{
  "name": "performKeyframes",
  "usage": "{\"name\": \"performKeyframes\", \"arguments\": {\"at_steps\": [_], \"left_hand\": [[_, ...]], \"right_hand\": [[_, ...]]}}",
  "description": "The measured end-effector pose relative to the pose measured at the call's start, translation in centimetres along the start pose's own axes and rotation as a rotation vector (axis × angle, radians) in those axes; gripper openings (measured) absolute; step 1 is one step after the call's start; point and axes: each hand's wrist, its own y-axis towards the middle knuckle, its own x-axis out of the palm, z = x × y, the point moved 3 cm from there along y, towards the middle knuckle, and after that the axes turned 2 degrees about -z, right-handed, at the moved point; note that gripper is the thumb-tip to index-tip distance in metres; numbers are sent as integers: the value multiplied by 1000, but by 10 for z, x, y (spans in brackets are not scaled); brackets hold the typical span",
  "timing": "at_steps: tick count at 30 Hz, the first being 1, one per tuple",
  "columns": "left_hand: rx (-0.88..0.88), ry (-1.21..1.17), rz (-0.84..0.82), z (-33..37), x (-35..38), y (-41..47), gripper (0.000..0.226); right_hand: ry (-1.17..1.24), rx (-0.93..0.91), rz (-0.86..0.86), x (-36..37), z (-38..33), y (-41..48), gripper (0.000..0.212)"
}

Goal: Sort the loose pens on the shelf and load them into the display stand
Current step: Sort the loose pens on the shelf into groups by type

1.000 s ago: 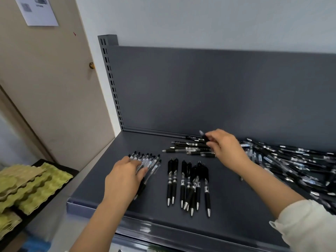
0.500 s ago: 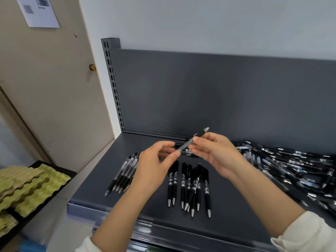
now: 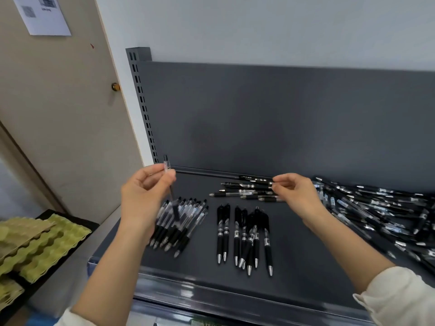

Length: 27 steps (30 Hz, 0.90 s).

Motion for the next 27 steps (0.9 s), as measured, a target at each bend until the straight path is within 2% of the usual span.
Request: {"name": "performKeyframes", "arguments": {"at_steps": [3,8,12,16,20,24,27], "left_hand": [[12,161,-25,-9,9,9,6],[148,927,-142,-38,21,17,11],[107,1121,-159,-57,21,14,14],[129,1219,-211,-69,21,11,16],[147,1316,-238,-71,22,9,22],[166,1378,-256,-71,23,6,31],[251,1384,-236,-68,29,1,38]], "right_hand": [[-299,-104,50,-14,12,8,12],[-764,-214,-85,-15,31,17,23],[-1006,-191,-187,-11,40,22,31],[-1127,-190,-208,-8,40,22,30],[-1146,-220,-178,-9,40,24,23],[-1079,-284,-248,-12,44,25,18],[-929,-378,-215,-18,42,22,16]]}}
